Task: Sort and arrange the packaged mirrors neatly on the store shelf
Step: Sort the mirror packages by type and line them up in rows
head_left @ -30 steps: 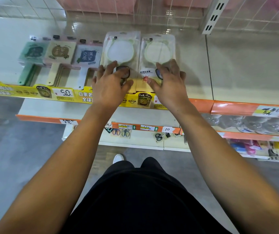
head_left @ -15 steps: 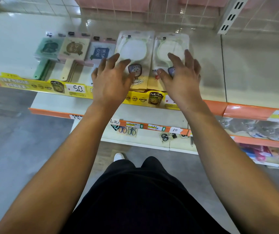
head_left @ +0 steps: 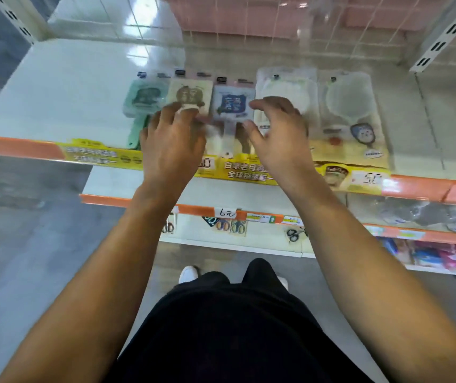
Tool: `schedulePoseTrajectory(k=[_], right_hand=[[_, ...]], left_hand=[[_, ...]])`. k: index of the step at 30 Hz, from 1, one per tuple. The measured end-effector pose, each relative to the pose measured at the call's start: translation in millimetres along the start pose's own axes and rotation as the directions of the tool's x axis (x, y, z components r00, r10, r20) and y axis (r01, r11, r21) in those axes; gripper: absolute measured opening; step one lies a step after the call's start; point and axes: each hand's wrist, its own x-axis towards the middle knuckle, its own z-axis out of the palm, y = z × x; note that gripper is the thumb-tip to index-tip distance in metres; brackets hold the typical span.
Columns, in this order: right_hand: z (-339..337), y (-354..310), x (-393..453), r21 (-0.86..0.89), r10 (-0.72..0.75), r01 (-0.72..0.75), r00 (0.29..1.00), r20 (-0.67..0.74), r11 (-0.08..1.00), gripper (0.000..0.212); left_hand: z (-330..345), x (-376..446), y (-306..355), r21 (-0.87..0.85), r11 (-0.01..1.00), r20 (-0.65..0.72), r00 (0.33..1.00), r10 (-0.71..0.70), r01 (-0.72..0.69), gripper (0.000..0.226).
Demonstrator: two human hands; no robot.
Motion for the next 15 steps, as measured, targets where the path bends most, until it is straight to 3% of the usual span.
schedulePoseTrajectory(k=[6, 15], right_hand=[[48, -48, 2, -0.001, 0.155, -0.155, 0.985, -0.072, 0.988, 0.033], [61, -66, -7, -0.082, 0.304, -0.309, 0.95, -0.063, 0.948, 0.033]], left_hand=[[-11, 17, -70, 0.033, 0.998, 0.027, 0.998, 0.059, -0.06, 0.033], [1, 15, -72, 0.051, 0.98, 0.062, 0.98, 0.187, -0.19, 0.036]])
